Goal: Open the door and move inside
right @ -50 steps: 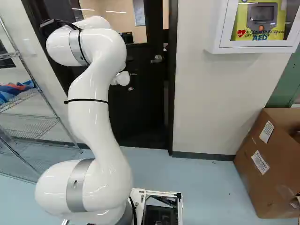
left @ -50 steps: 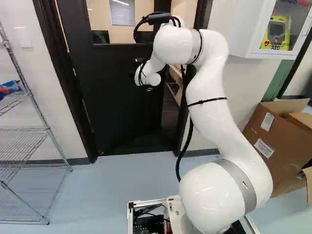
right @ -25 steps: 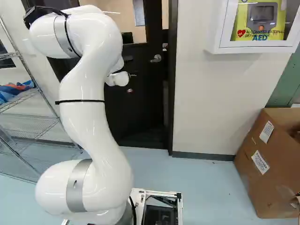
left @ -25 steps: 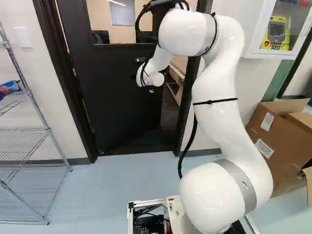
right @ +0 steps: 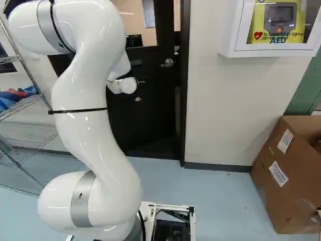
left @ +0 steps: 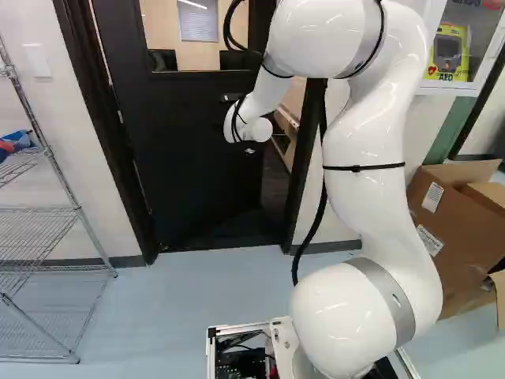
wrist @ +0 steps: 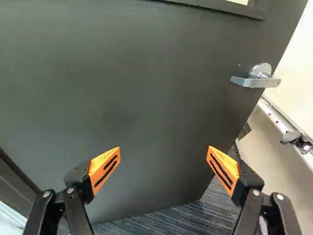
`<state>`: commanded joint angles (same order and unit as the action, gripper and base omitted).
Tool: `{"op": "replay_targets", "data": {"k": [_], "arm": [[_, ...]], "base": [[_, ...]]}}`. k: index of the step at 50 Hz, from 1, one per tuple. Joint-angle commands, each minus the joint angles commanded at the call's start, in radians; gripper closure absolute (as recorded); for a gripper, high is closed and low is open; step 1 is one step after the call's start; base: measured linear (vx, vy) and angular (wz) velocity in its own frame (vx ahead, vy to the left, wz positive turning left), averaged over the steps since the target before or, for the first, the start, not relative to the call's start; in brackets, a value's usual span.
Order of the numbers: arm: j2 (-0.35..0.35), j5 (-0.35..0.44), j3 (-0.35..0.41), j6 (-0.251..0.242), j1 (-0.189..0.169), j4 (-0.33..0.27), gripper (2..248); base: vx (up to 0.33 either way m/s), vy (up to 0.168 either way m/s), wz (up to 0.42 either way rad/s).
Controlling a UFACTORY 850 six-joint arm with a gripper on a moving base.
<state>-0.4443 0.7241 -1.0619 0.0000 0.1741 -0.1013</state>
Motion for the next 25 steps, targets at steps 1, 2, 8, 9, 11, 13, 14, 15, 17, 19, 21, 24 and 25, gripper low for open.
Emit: {"op": "replay_targets", "data": {"k": [1, 2, 8, 9, 11, 13, 14, 15, 17, 19, 21, 24, 25], "arm": [[0.005, 0.0, 0.006, 0.0, 0.0, 0.0, 3], [0.01, 0.0, 0.012, 0.0, -0.001, 0.001, 3], [0.04, 0.0, 0.05, 0.0, -0.003, 0.005, 3], [0.045, 0.0, 0.056, 0.0, -0.004, 0.006, 3], [0.055, 0.0, 0.068, 0.0, -0.005, 0.008, 3], [0.065, 0.0, 0.081, 0.0, -0.006, 0.009, 3], [0.07, 0.0, 0.087, 0.0, -0.007, 0.01, 3], [0.075, 0.0, 0.093, 0.0, -0.008, 0.012, 3], [0.085, 0.0, 0.105, 0.0, -0.009, 0.014, 3], [0.095, 0.0, 0.117, 0.0, -0.01, 0.016, 3], [0.106, 0.0, 0.13, 0.0, -0.012, 0.019, 3], [0.121, 0.0, 0.148, 0.0, -0.014, 0.023, 3], [0.126, 0.0, 0.154, 0.0, -0.014, 0.024, 3]], "base": [[0.0, 0.0, 0.0], [0.0, 0.0, 0.0], [0.0, 0.0, 0.0], [0.0, 0.0, 0.0], [0.0, 0.0, 0.0], [0.0, 0.0, 0.0], [0.0, 0.0, 0.0], [0.0, 0.0, 0.0], [0.0, 0.0, 0.0], [0.0, 0.0, 0.0], [0.0, 0.0, 0.0], [0.0, 0.0, 0.0], [0.0, 0.0, 0.0]]}}
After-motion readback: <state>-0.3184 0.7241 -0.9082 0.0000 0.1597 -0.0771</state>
